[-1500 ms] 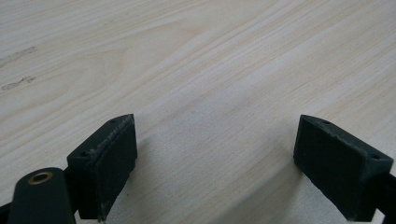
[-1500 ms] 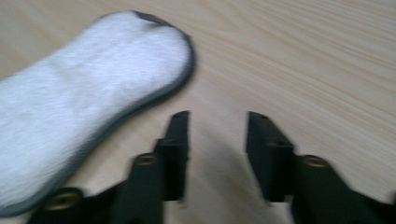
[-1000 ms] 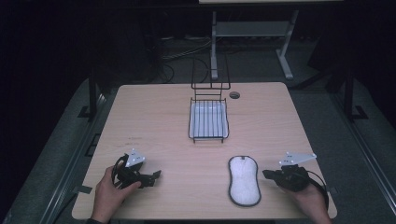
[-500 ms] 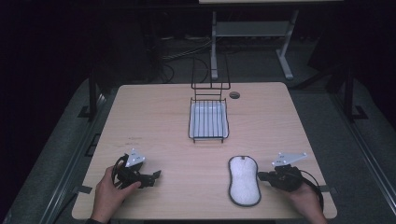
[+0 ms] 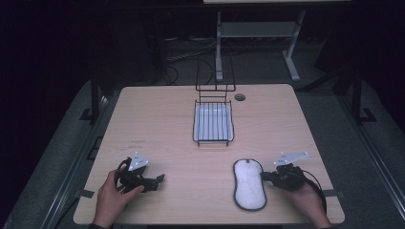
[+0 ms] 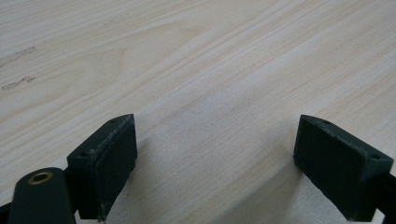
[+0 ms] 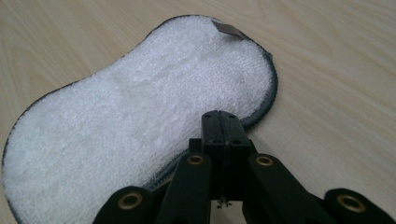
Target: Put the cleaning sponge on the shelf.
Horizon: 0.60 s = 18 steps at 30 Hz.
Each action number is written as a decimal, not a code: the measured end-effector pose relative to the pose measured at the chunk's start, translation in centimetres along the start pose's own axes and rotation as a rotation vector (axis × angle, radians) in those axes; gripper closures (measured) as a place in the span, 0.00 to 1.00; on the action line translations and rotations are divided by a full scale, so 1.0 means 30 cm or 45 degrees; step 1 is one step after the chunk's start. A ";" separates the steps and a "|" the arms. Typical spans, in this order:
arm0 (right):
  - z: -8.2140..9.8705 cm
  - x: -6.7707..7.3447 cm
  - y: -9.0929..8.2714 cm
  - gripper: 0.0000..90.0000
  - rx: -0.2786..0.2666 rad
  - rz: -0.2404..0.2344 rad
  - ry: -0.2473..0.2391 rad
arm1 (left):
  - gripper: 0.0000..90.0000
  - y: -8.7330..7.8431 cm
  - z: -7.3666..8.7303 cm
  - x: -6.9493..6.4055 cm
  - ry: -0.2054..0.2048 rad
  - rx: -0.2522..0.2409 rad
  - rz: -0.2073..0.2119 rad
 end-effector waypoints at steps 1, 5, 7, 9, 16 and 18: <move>-0.003 -0.002 0.002 1.00 -0.002 0.000 -0.003 | 0.14 0.000 0.000 0.000 0.000 0.000 0.000; -0.014 -0.008 0.017 1.00 -0.007 0.001 0.000 | 0.14 0.000 0.000 0.000 0.000 0.000 0.000; -0.018 -0.010 0.021 1.00 0.002 0.001 0.001 | 0.14 0.000 0.000 0.000 0.000 0.000 0.000; -0.024 -0.011 0.025 1.00 0.002 0.001 -0.006 | 0.14 0.000 0.000 0.000 0.000 0.000 0.000; -0.054 -0.008 0.053 1.00 -0.006 -0.020 0.005 | 0.14 0.000 0.000 0.000 -0.001 -0.001 0.000; -0.064 -0.009 0.062 1.00 -0.009 -0.023 -0.012 | 0.14 0.000 0.000 0.000 0.000 0.000 0.000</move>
Point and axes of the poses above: each handheld gripper's, and its own axes: y roughly forward along the jaws, z roughly out of its underside, x roughly to its left, the point moved 2 cm from there along y, roughly forward along the jaws, and after that the axes turned 4 degrees about z, right-handed, at the moved point
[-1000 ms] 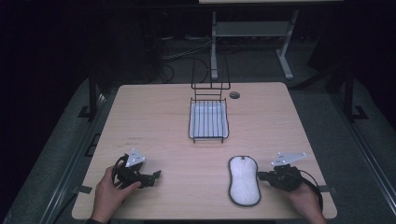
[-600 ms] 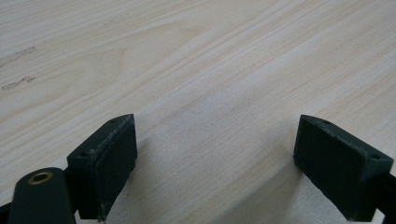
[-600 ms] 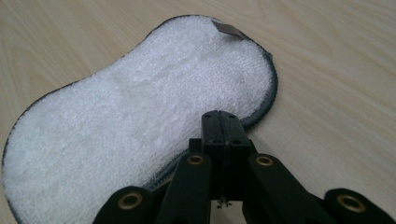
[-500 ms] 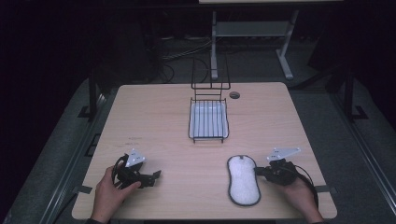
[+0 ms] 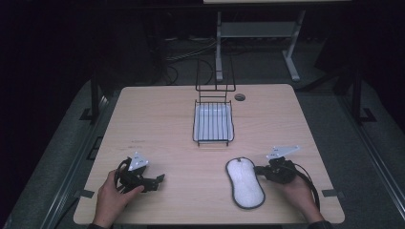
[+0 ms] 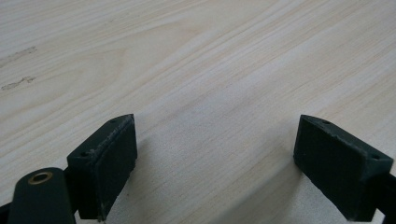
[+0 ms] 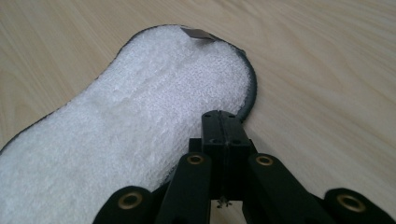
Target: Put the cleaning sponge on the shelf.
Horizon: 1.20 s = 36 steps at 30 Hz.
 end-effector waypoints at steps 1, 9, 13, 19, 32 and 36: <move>0.000 0.000 0.000 1.00 0.000 0.000 0.000 | 0.14 0.000 0.000 0.000 0.000 0.000 0.000; -0.035 0.011 0.040 1.00 -0.003 -0.010 -0.019 | 0.14 0.000 0.000 0.000 -0.003 -0.001 0.000; -0.049 0.016 0.052 1.00 -0.001 -0.019 -0.020 | 0.14 0.000 0.000 0.000 -0.002 -0.002 0.000; -0.082 0.033 0.079 1.00 -0.005 -0.031 -0.045 | 0.14 0.000 0.000 0.000 -0.002 -0.001 0.001; -0.112 0.064 0.105 0.99 -0.018 -0.056 -0.052 | 0.14 0.000 0.000 0.000 -0.002 -0.002 0.001; -0.109 0.063 0.085 0.81 -0.025 -0.049 -0.017 | 0.14 0.000 0.000 -0.001 -0.003 -0.002 0.000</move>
Point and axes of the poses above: each handheld gripper's, and its own axes: y roughly forward along the jaws, z roughly out of its underside, x roughly to its left, the point moved 2 cm from there along y, roughly forward along the jaws, and after that the axes turned 4 degrees about z, right-handed, at the moved point
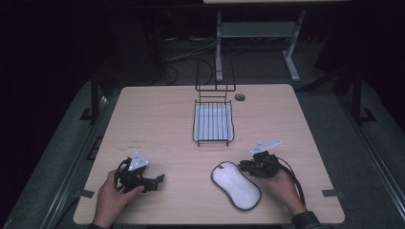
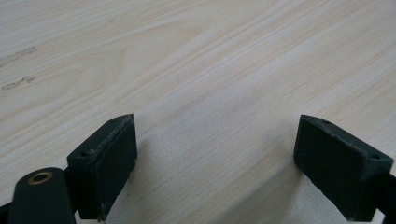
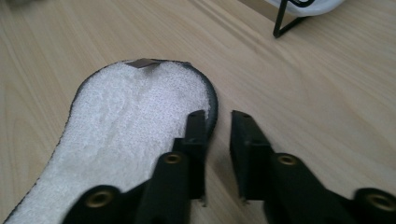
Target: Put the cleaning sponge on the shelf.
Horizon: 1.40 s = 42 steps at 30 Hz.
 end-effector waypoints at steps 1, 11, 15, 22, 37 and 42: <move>0.002 0.000 -0.004 0.75 0.001 0.006 0.012 | 0.14 0.000 0.000 0.000 0.000 0.000 0.000; 0.016 0.031 -0.045 0.42 -0.006 0.027 0.050 | 0.14 0.000 0.000 0.000 0.002 0.002 0.000; 0.027 0.049 -0.066 0.38 -0.032 0.037 0.053 | 0.14 0.000 0.000 0.001 0.003 0.002 -0.001; 0.030 0.088 -0.076 0.17 -0.045 0.058 0.073 | 0.14 0.000 0.000 0.001 0.002 0.002 0.000; 0.047 0.145 -0.010 0.15 0.018 0.035 0.027 | 0.14 0.000 0.000 0.000 0.002 0.002 -0.001; 0.048 0.153 0.000 0.15 0.026 0.024 0.011 | 0.14 0.000 0.000 0.000 0.002 0.002 -0.001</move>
Point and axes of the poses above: each handheld gripper's, and its own axes: y roughly forward along the jaws, z roughly out of its underside, x roughly to its left, the point moved 2 cm from there along y, roughly forward along the jaws, and after that the axes turned 4 degrees about z, right-handed, at the moved point
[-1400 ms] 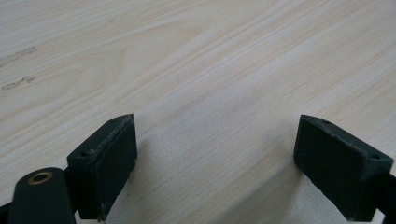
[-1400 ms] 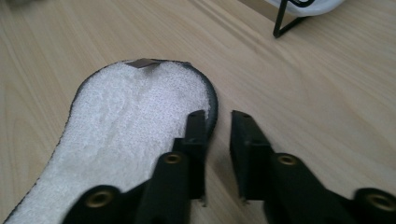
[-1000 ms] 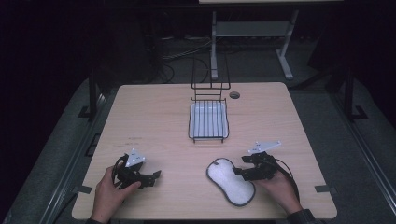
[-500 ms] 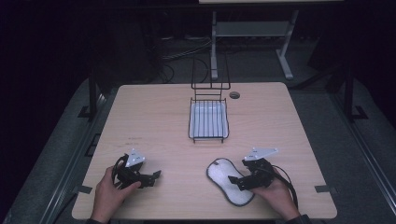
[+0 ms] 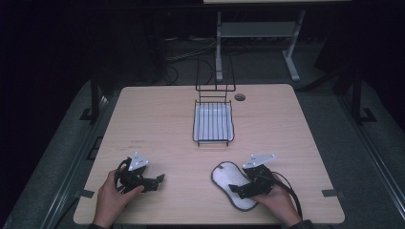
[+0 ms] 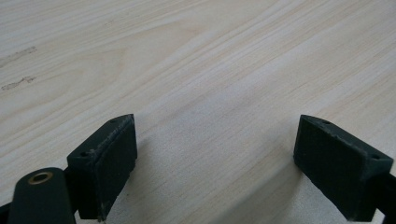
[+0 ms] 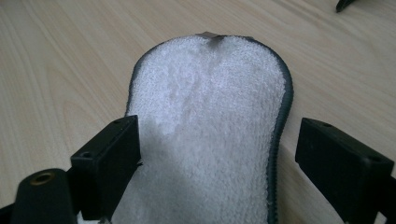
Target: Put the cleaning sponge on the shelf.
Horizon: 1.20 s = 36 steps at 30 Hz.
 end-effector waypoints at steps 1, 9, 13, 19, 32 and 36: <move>0.000 0.000 0.001 0.15 0.001 0.001 -0.005 | 0.14 0.000 0.000 0.000 0.000 0.000 0.000; 0.004 0.004 0.013 0.15 0.028 -0.022 -0.006 | 0.14 0.000 0.000 0.000 0.000 0.000 0.000; 0.005 0.006 0.014 0.16 0.034 -0.024 -0.008 | 0.14 0.000 0.000 0.000 0.000 0.000 0.000; 0.006 0.009 0.011 0.23 0.038 -0.041 0.005 | 0.14 0.000 0.000 0.000 0.001 0.001 0.000; -0.002 0.015 0.005 0.33 0.060 -0.042 -0.010 | 0.14 0.000 0.000 0.000 0.001 0.000 0.000; -0.011 0.021 -0.004 0.37 0.058 -0.015 -0.054 | 0.14 0.000 0.000 0.000 0.000 0.000 0.000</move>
Point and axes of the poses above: each handheld gripper's, and its own axes: y roughly forward along the jaws, z roughly out of its underside, x roughly to its left, the point moved 2 cm from there along y, roughly forward along the jaws, and after that the axes turned 4 degrees about z, right-handed, at the moved point
